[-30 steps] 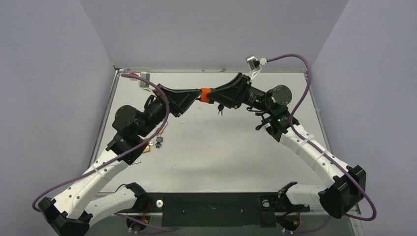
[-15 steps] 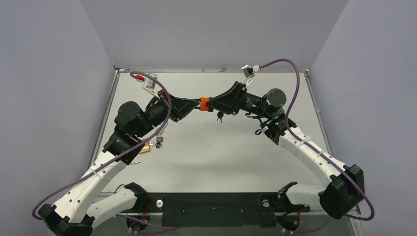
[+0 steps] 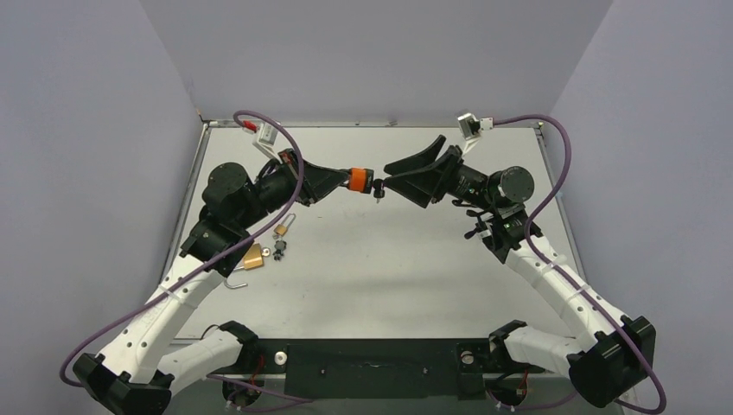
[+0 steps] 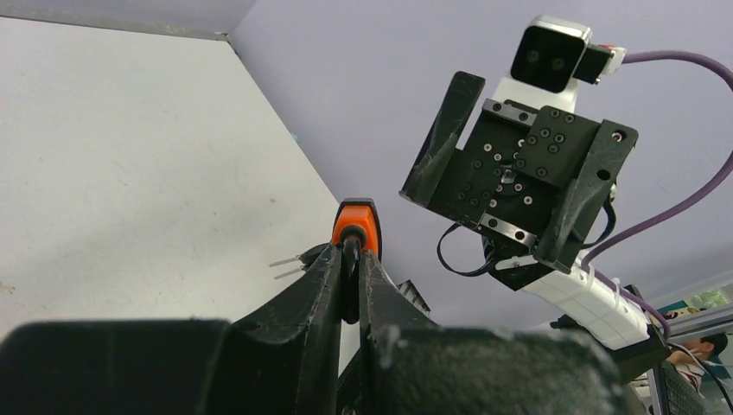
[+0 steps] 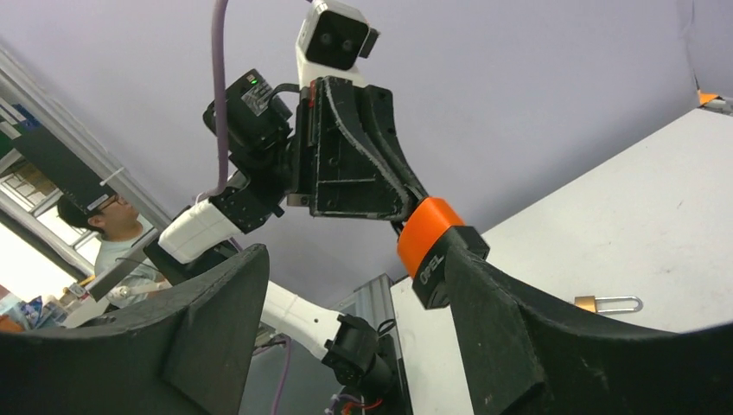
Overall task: Lock with the key
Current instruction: Lock the lock.
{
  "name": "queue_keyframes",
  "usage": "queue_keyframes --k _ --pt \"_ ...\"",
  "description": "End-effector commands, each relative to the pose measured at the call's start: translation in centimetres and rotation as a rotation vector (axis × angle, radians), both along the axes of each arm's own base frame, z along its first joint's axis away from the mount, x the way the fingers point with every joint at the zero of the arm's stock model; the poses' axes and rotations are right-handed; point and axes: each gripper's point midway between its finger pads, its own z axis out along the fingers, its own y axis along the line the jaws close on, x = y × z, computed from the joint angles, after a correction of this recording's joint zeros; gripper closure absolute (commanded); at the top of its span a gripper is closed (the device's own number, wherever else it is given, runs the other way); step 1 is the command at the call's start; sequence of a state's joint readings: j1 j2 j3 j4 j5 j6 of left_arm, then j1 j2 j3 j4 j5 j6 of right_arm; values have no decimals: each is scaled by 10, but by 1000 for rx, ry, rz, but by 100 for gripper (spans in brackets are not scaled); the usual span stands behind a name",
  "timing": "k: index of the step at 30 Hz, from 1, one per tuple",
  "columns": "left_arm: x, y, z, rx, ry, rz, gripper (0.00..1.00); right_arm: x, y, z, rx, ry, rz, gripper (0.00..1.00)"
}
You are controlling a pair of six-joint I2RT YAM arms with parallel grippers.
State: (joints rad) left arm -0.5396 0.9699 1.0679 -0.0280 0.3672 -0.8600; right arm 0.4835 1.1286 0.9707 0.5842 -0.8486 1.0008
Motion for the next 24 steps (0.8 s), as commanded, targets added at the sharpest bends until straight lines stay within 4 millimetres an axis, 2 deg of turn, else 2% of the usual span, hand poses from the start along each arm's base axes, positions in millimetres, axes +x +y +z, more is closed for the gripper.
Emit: queue_keyframes --k 1,6,14,16,24 --pt "-12 6 63 -68 -161 -38 100 -11 -10 10 29 -114 0 30" --pt "-24 -1 75 -39 -201 -144 100 -2 -12 -10 -58 -108 -62 30" --pt "-42 -5 73 17 -208 -245 100 -3 -13 -6 -66 -134 -74 33" --pt "-43 -4 73 21 -209 -248 100 -6 -13 -4 -60 -138 -64 36" --pt "-40 -2 75 22 -201 -233 100 -24 -2 -4 -72 -155 7 59"
